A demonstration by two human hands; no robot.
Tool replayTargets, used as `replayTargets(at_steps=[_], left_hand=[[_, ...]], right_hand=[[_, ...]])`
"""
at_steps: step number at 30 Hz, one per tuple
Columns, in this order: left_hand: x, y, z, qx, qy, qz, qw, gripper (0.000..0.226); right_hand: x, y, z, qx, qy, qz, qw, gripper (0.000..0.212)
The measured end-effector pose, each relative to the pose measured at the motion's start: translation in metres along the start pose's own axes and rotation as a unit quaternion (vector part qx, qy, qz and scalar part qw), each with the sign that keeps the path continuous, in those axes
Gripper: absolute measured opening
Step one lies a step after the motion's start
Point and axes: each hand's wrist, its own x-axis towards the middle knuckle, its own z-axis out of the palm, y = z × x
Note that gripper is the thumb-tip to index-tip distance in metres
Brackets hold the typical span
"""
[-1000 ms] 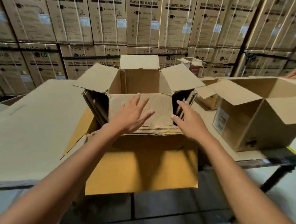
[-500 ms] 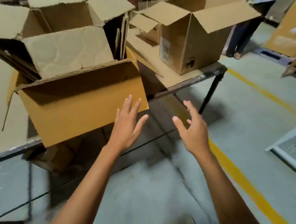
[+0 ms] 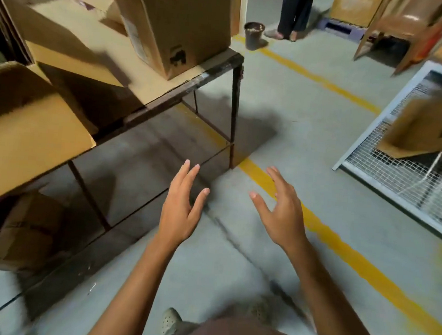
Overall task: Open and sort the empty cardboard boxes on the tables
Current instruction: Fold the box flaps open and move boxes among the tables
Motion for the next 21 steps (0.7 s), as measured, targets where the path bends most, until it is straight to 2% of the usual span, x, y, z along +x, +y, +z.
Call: replayTargets(at_steps=[5,11,21], left_hand=[[0.007,0.031,0.046,0.004,-0.009,-0.018,1.000,0.056],[0.048,0.040,0.056,0.009,0.018,-0.025,0.999,0.054],[0.188,0.022,0.064,-0.002,0.099,-0.010,0.995,0.054]], right_hand=[[0.017,0.038,-0.039,0.012,-0.010,0.013,1.000,0.072],[0.064,0.048,-0.051,0.035,-0.008,0.005,0.999,0.068],[0.223,0.036,-0.030,0.064,-0.020,-0.062,0.996,0.067]])
